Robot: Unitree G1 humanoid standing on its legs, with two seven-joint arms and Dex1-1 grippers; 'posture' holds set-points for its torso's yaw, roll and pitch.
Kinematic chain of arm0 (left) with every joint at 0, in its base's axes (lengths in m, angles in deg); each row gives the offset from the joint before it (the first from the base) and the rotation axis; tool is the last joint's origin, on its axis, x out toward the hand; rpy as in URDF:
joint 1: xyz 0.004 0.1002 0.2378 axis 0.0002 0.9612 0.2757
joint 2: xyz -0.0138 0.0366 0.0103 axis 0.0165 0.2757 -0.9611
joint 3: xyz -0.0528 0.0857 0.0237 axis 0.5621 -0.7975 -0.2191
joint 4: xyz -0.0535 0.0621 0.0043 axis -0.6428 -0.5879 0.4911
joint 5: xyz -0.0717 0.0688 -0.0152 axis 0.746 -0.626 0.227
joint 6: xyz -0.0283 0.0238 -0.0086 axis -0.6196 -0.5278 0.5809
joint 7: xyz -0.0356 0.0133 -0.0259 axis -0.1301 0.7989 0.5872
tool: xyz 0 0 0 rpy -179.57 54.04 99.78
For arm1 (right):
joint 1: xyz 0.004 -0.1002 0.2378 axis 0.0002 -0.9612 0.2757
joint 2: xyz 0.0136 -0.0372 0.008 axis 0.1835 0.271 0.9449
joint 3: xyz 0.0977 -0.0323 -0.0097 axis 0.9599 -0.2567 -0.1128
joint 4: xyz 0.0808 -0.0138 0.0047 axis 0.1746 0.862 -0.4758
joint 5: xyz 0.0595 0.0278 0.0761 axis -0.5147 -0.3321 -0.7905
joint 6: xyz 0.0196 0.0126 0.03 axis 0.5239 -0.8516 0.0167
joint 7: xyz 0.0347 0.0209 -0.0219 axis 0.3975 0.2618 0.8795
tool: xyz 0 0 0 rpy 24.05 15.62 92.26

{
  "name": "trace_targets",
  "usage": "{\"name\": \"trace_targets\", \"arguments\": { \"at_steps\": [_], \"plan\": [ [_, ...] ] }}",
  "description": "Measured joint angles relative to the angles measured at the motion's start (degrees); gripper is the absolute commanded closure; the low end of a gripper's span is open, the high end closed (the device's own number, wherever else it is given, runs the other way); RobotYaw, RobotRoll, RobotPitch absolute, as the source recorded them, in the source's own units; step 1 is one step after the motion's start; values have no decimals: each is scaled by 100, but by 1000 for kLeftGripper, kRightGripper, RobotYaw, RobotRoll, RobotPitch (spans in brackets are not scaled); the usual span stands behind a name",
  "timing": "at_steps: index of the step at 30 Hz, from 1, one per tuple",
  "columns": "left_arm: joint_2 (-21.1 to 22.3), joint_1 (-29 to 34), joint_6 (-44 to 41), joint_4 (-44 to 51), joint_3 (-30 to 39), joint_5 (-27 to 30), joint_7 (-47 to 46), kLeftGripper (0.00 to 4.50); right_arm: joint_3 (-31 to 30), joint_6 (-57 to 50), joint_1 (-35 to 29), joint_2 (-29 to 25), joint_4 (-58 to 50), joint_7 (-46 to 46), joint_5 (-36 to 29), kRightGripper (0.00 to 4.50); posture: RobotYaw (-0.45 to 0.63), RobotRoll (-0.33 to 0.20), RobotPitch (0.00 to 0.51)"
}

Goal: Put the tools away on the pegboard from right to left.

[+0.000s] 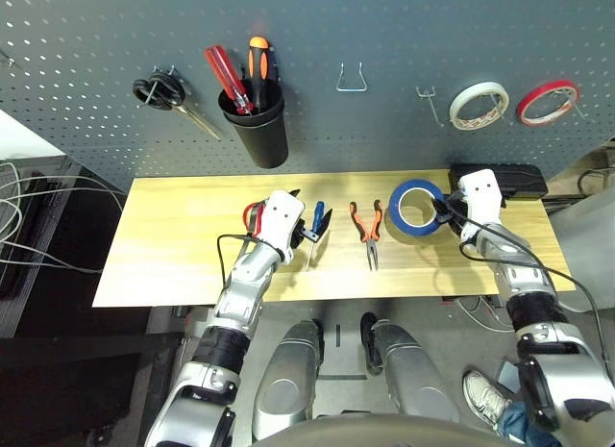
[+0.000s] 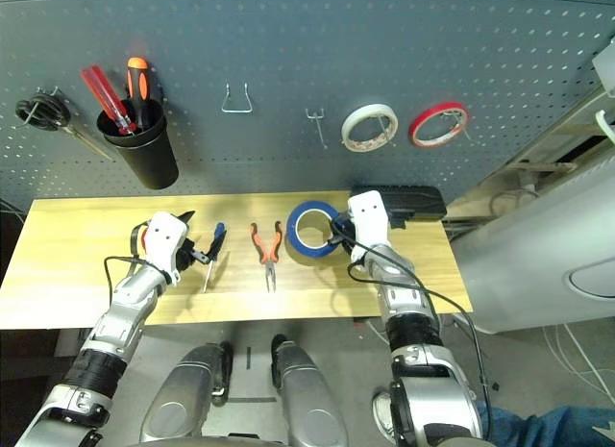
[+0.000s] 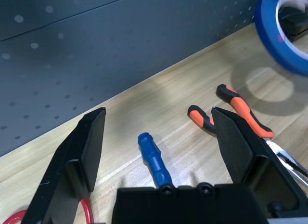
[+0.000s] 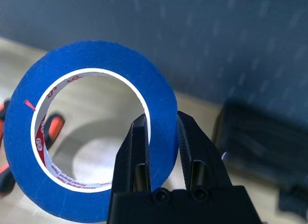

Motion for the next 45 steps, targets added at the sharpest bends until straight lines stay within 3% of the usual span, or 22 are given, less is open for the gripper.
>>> {"name": "trace_targets", "arguments": {
  "at_steps": [11, 23, 36, 45],
  "plan": [
    [15, -28, 132, 22, 4, 24, 24, 0, -349, 1824, -78, -193, -211, 331, 282, 3784, 87, 0, 242],
    [17, -65, 247, 22, 4, 33, -28, 0, -353, 3438, -136, -434, -443, -159, 736, 3784, 97, 0, 245],
    [30, -102, 287, 6, 7, 34, -25, 0, 91, 2887, -883, -634, -2483, -512, 563, 3784, 53, 0, 248],
    [12, -247, 320, -155, -18, 33, 4, 0, 186, 2284, -729, -600, -2656, -811, 540, 3784, 56, 0, 243]
  ]
}}
